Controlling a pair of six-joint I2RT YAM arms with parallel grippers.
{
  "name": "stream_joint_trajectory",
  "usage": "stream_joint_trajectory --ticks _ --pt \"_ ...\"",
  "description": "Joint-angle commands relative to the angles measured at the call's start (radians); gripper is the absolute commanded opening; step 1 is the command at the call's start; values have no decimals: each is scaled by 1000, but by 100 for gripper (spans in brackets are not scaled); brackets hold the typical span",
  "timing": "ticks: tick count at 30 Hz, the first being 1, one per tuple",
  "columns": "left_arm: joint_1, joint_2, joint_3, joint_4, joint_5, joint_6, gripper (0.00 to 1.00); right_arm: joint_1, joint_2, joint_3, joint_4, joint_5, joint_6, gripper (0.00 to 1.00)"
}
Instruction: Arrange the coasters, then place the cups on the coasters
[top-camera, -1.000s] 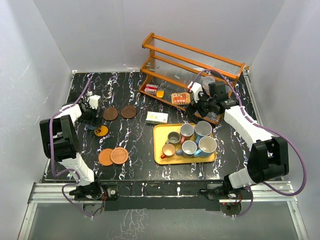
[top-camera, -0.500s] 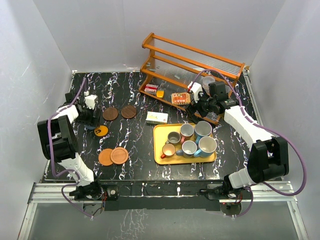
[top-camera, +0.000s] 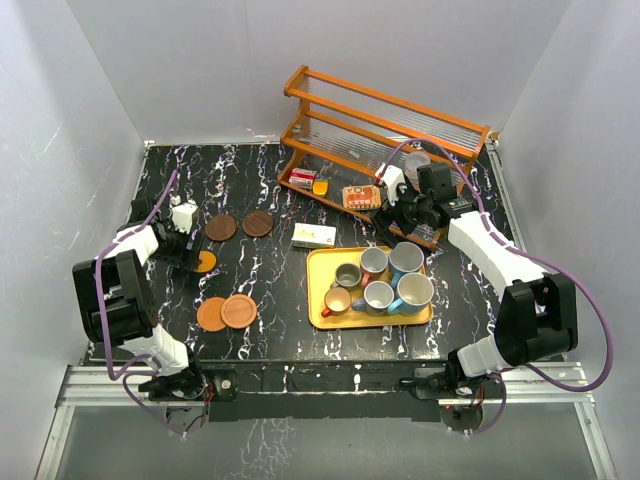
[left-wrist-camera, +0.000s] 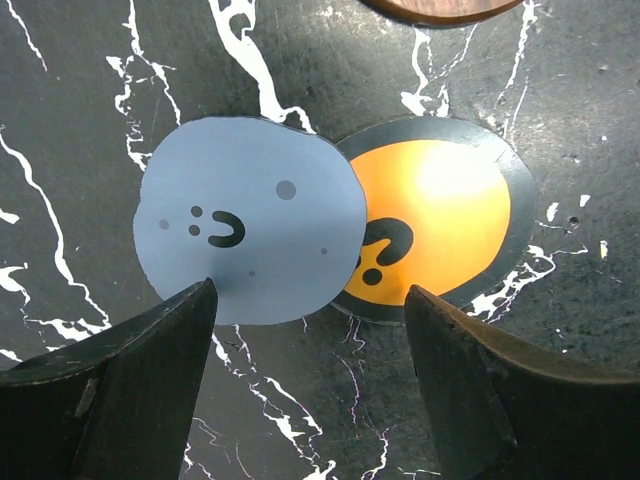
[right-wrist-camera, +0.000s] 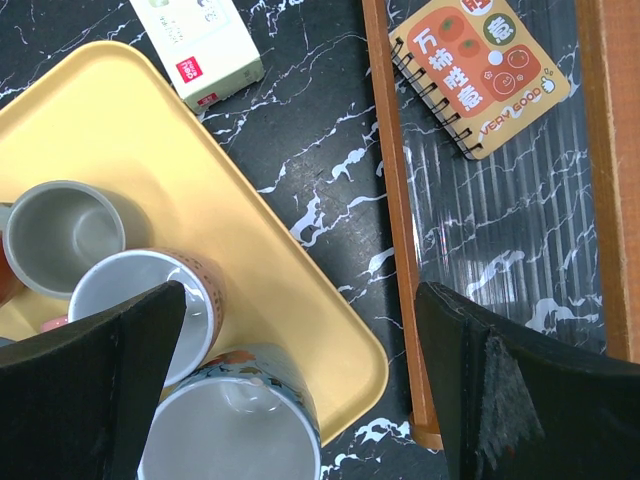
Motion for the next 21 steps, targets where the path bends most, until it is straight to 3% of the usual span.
stream_joint_trajectory --ticks 1,6,13,21 --pt "3 -47 4 -17 -14 -17 74 -6 -7 19 21 -4 -18 98" --pt "3 -55 43 -86 40 -44 68 -7 -8 17 19 1 -20 98" --pt "2 -82 28 -199 42 -28 69 -5 -5 16 19 4 -23 98" --pt "-2 -57 -4 -206 35 -16 70 -6 3 21 9 6 -27 98"
